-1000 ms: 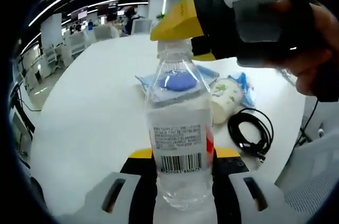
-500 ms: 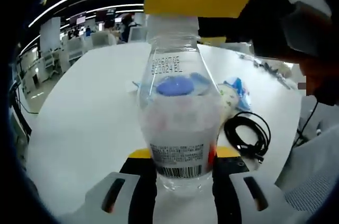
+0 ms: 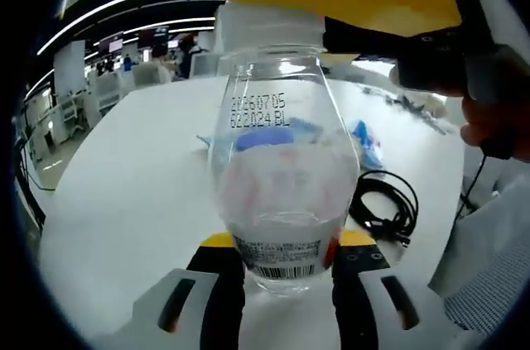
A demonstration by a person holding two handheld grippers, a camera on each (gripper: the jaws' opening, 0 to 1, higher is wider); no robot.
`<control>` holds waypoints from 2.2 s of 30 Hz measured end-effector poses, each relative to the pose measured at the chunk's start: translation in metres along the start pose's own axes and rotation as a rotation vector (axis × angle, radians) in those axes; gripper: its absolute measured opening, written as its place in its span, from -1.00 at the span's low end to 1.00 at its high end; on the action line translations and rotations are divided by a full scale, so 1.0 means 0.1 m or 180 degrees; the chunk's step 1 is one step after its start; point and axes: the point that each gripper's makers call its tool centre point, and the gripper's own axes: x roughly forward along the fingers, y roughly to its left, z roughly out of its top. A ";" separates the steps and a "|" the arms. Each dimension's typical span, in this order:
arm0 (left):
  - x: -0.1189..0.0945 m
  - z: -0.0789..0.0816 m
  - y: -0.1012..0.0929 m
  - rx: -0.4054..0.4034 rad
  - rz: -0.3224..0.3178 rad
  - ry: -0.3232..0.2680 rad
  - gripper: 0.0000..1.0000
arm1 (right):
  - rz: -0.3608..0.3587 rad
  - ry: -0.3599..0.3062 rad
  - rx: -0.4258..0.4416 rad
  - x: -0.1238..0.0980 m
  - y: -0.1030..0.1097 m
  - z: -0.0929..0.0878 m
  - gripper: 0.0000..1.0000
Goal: Arrange the tabletop items into an orderly group along one side of the table until the central work area is clear of visible clutter.
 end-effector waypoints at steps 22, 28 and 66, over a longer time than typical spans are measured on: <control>0.00 0.00 -0.06 0.0363 -0.0158 -0.0082 -0.22 | 0.0599 0.0079 -0.0596 -0.01 0.02 -0.09 -0.47; -0.01 0.00 -0.05 0.0386 -0.0215 -0.0102 -0.22 | 0.0906 0.0188 -0.0648 0.03 0.09 -0.17 -0.56; -0.05 -0.02 -0.10 0.1222 -0.1835 0.0122 -0.23 | 0.1489 0.0113 -0.0794 0.04 0.11 -0.12 -0.60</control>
